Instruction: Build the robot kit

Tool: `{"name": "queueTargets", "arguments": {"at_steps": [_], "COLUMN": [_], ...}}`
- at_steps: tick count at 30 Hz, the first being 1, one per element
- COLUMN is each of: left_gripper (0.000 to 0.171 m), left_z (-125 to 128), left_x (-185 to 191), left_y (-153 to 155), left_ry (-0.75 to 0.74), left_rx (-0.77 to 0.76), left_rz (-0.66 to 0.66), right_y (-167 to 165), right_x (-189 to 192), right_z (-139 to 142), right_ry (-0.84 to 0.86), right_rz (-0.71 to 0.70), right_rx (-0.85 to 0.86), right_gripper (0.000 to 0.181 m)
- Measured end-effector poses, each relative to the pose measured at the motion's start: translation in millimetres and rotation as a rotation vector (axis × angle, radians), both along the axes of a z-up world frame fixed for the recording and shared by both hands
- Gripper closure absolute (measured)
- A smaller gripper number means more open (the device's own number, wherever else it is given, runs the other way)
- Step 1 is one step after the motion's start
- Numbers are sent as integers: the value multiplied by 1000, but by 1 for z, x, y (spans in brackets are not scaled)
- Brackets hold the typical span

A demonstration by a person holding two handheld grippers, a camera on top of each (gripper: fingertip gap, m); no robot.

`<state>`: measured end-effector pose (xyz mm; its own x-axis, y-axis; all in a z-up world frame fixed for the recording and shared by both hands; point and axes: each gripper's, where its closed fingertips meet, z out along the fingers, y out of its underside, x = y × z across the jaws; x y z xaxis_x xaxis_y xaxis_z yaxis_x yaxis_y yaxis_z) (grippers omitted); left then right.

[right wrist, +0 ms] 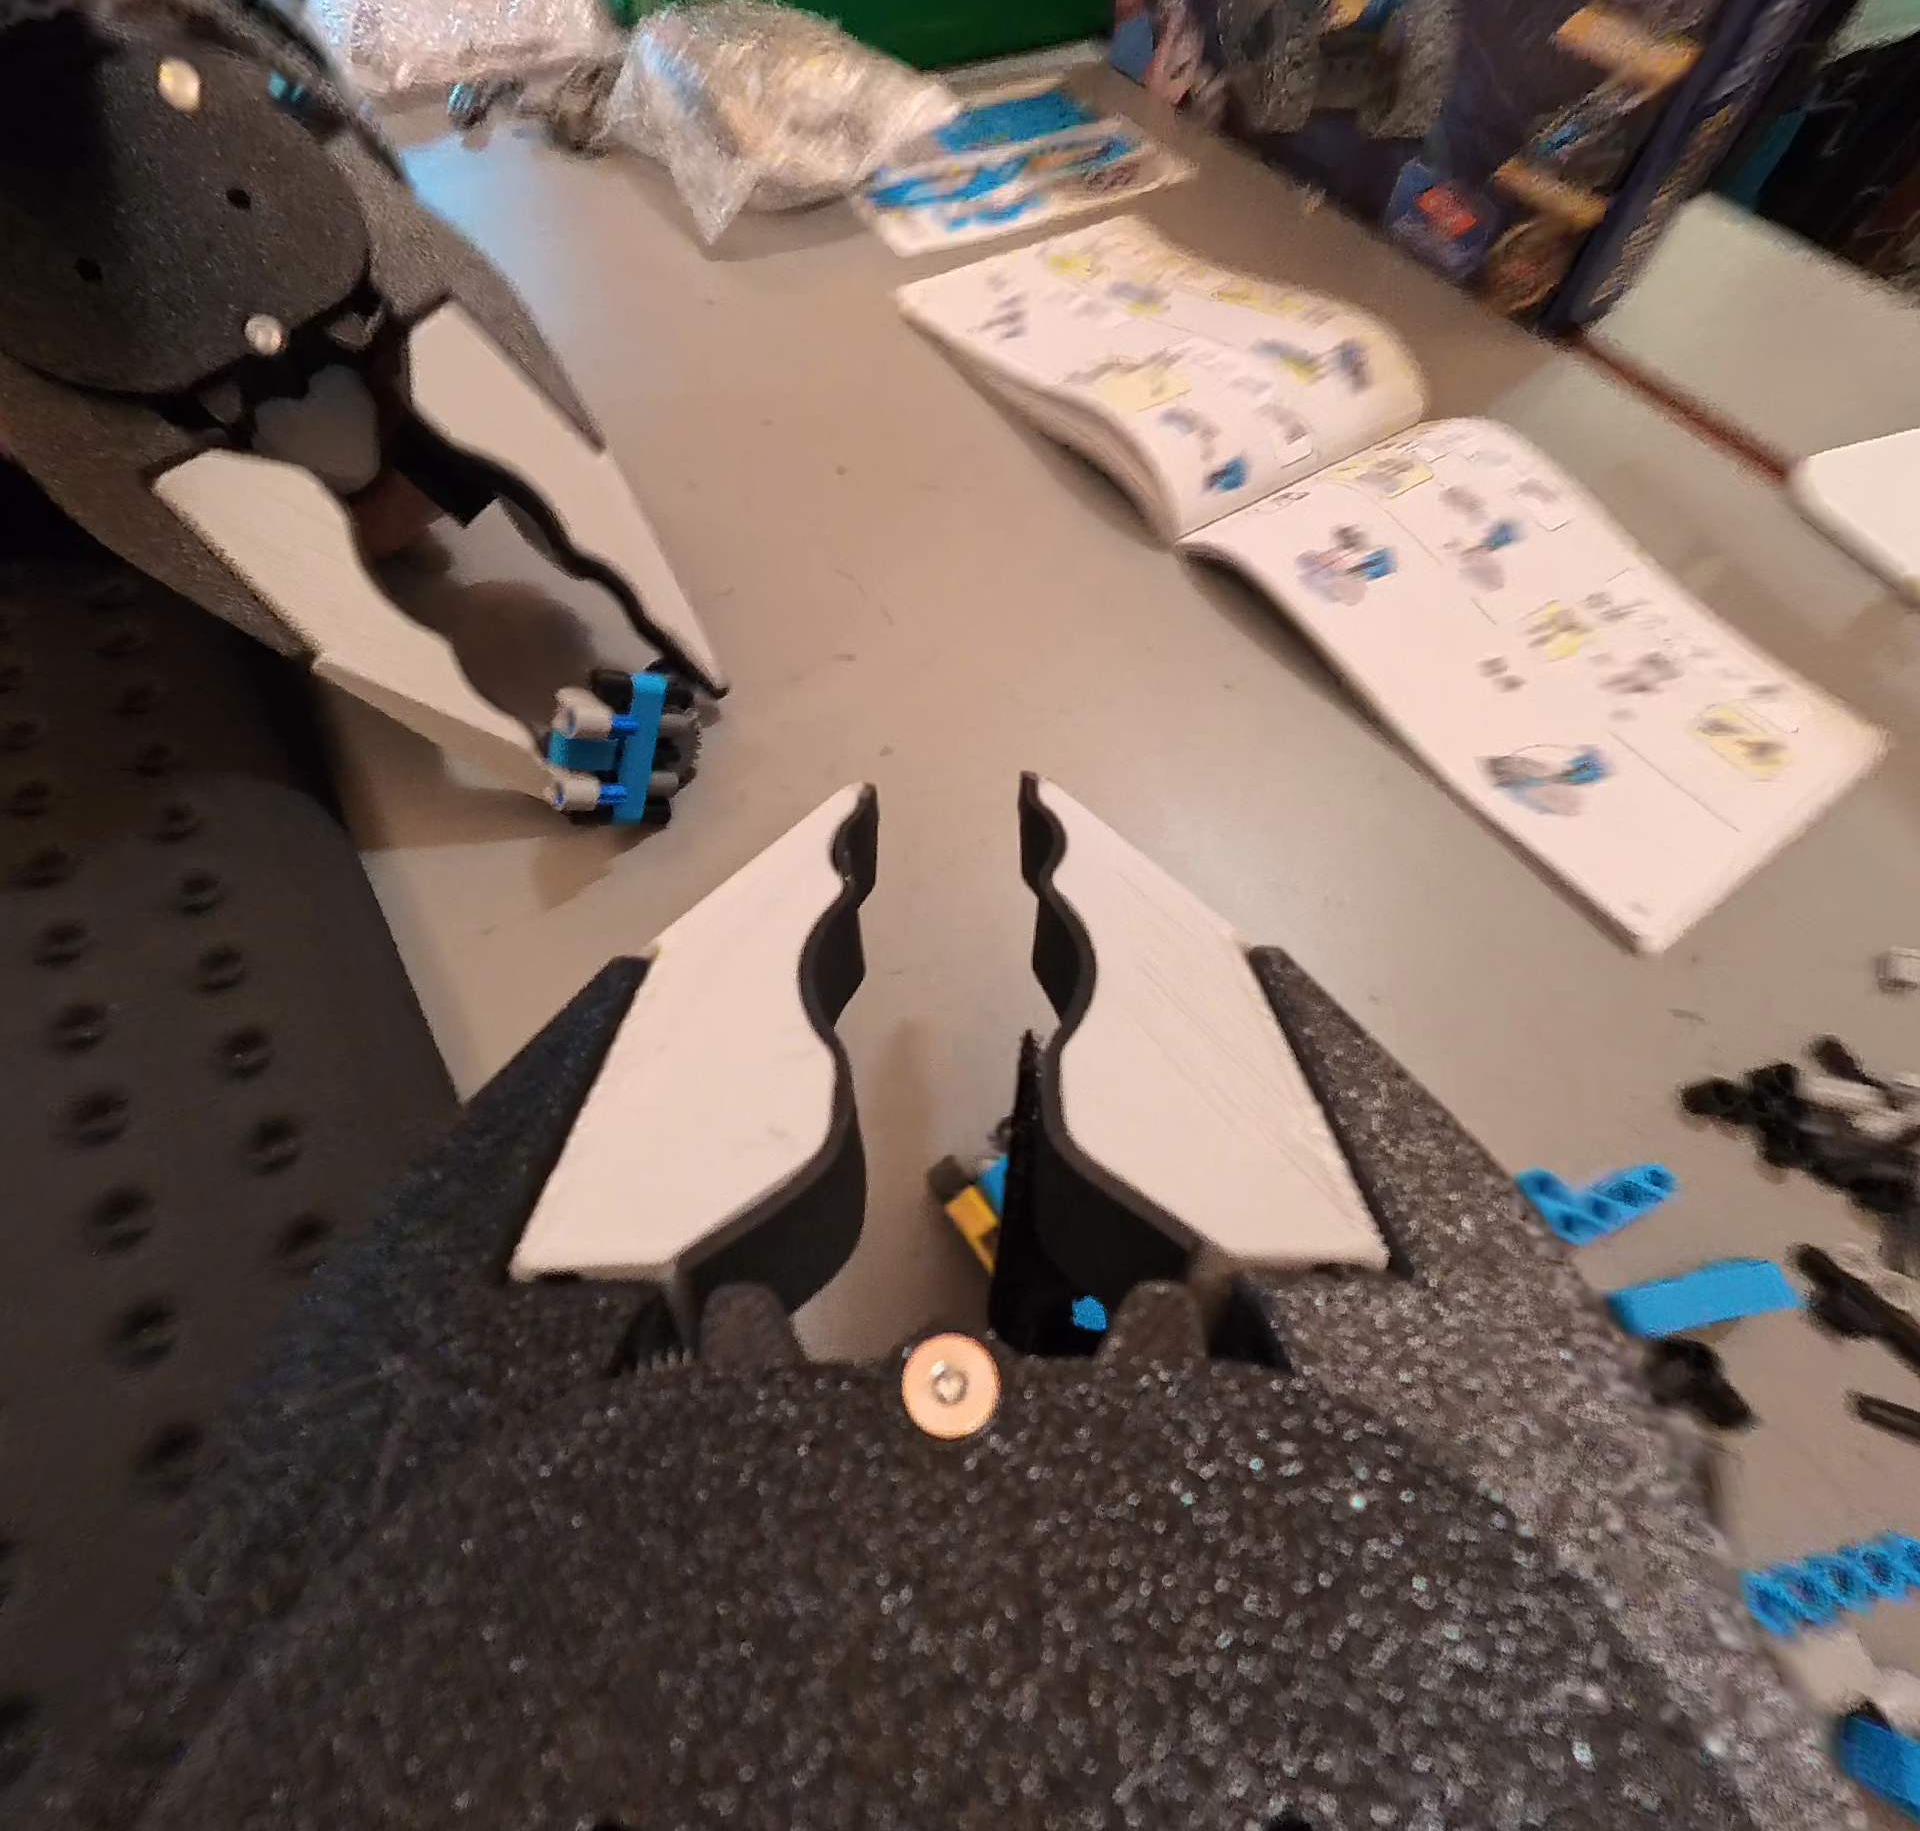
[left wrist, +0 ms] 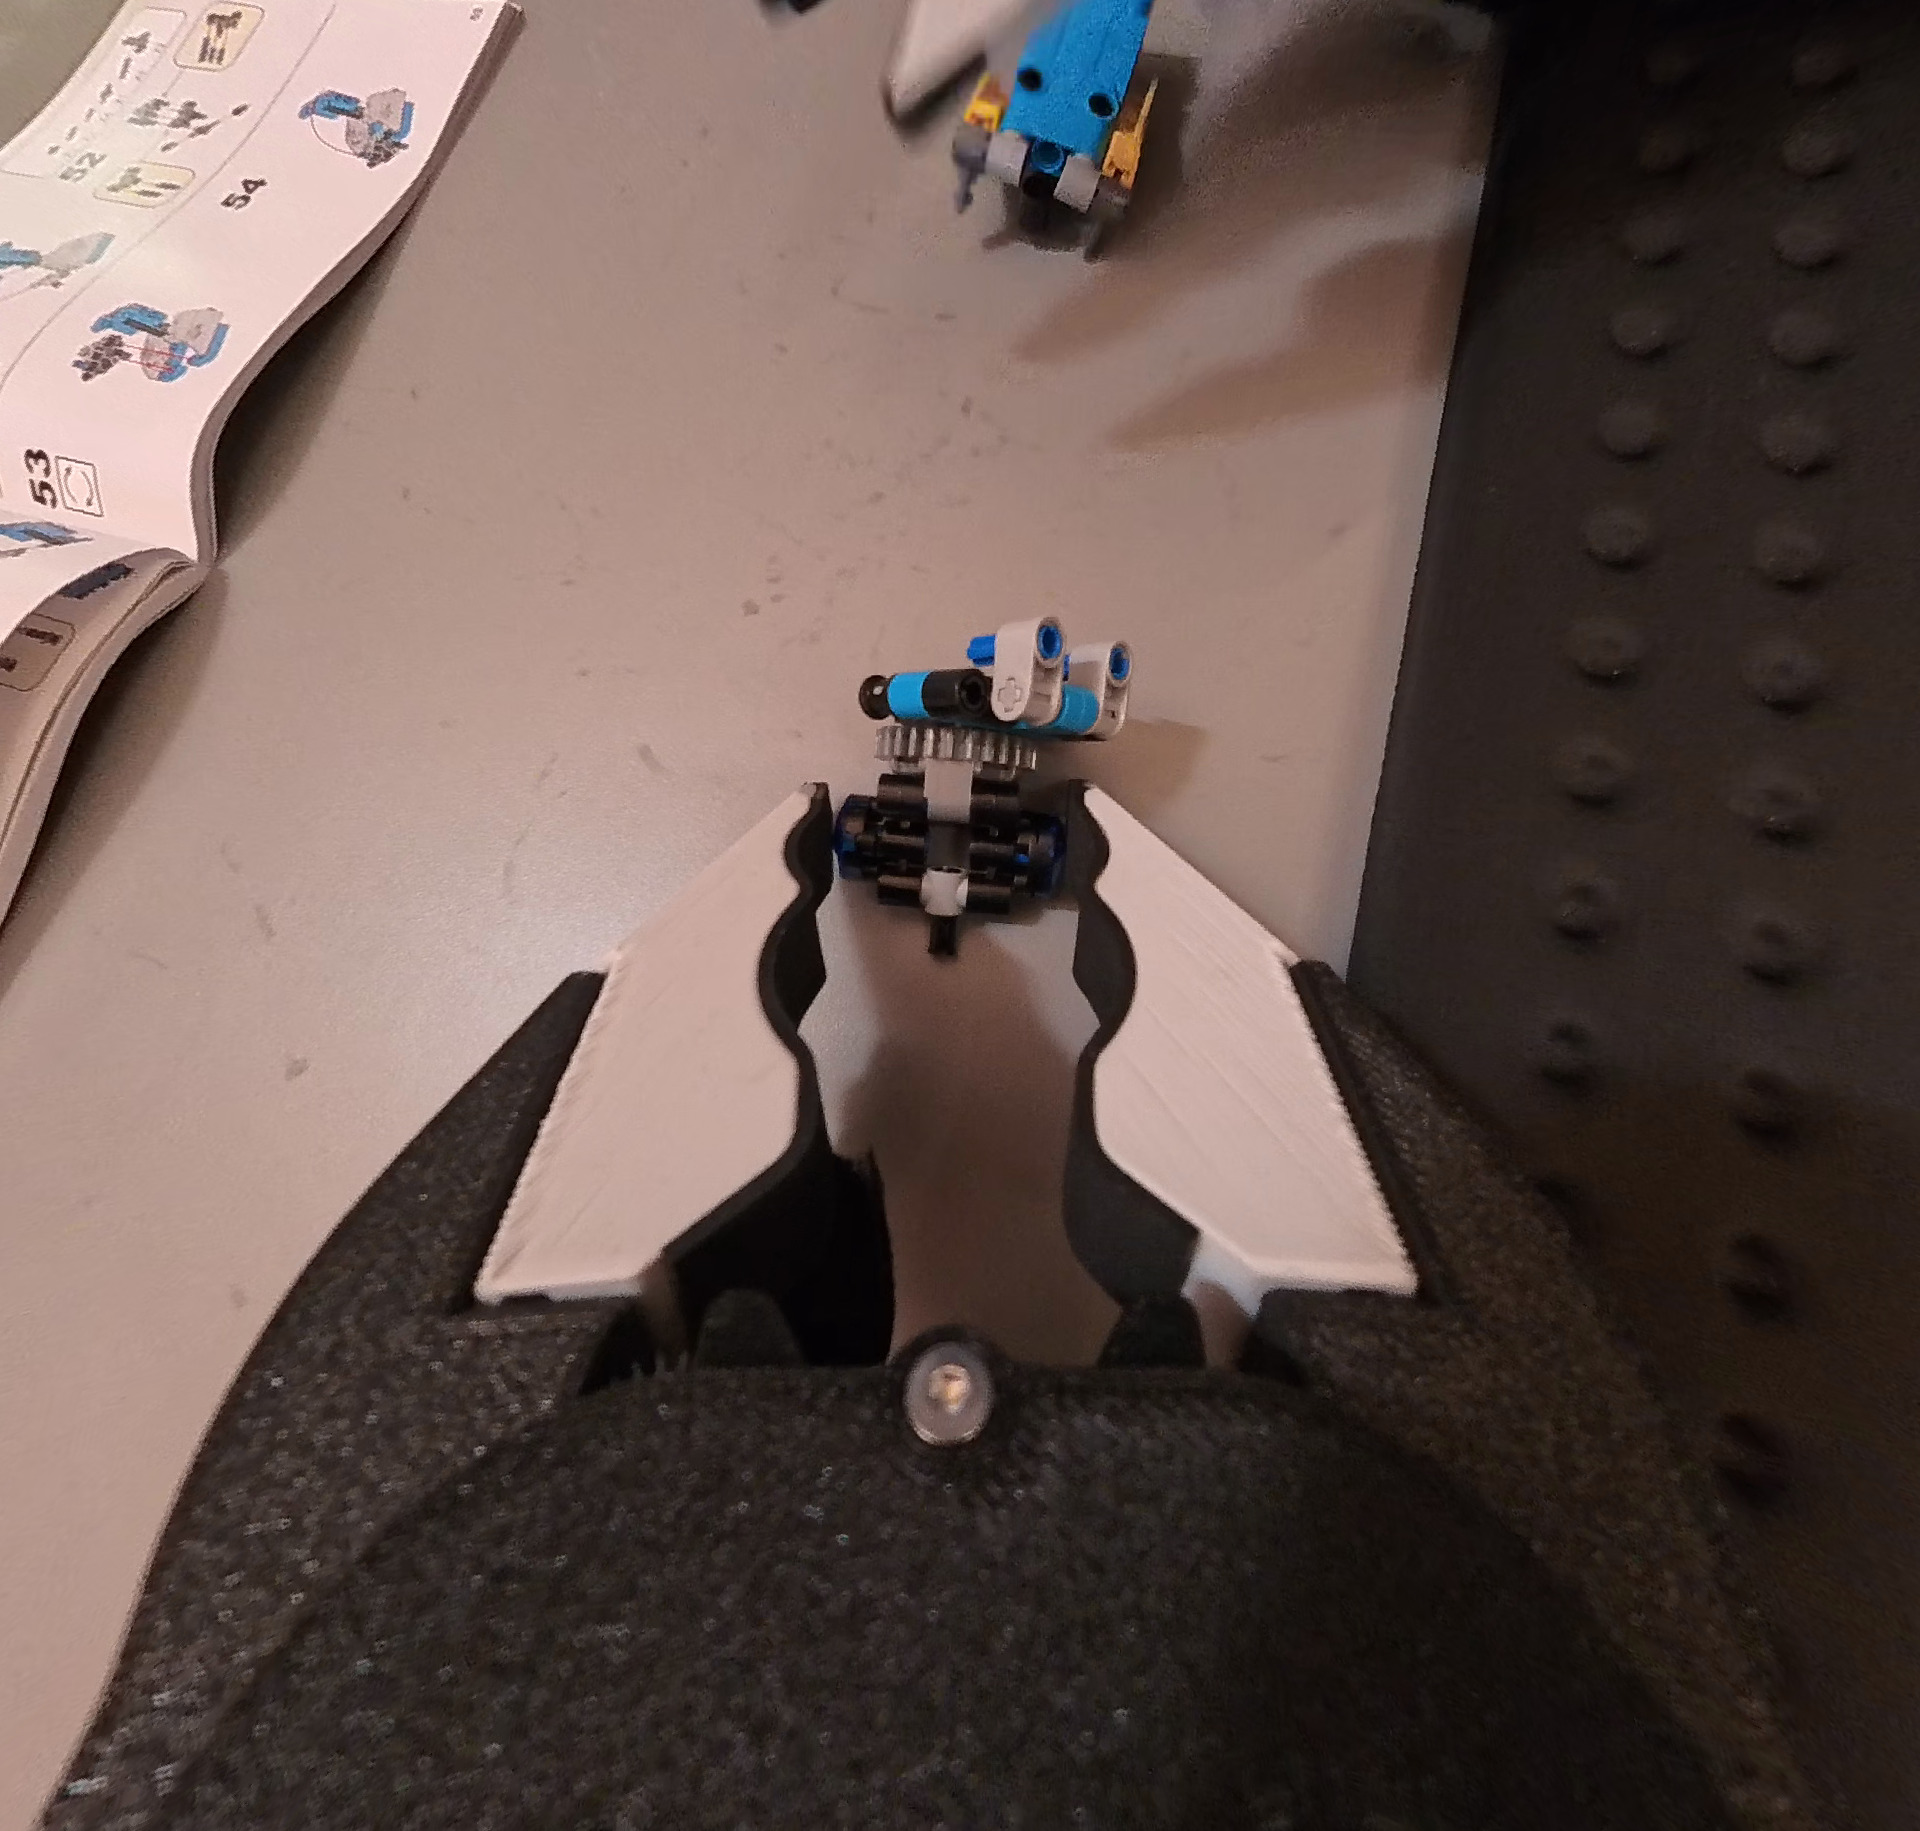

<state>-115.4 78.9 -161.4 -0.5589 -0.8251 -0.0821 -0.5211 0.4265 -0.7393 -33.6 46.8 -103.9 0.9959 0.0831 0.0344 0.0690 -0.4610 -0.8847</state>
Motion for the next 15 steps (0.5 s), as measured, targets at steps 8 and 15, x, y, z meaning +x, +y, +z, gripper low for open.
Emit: {"name": "queueTargets", "arguments": {"at_steps": [8,15], "left_gripper": [127,123], "left_z": [0,-1], "left_x": [0,0], "left_y": [0,2], "left_ry": [14,28], "left_rx": [-15,-34], "left_rz": [3,19], "right_y": [-69,-78], "right_x": [75,38], "right_z": [25,-29], "right_ry": [129,-11], "right_rz": [-119,121], "right_rx": [85,-162], "right_gripper": [135,121]}}
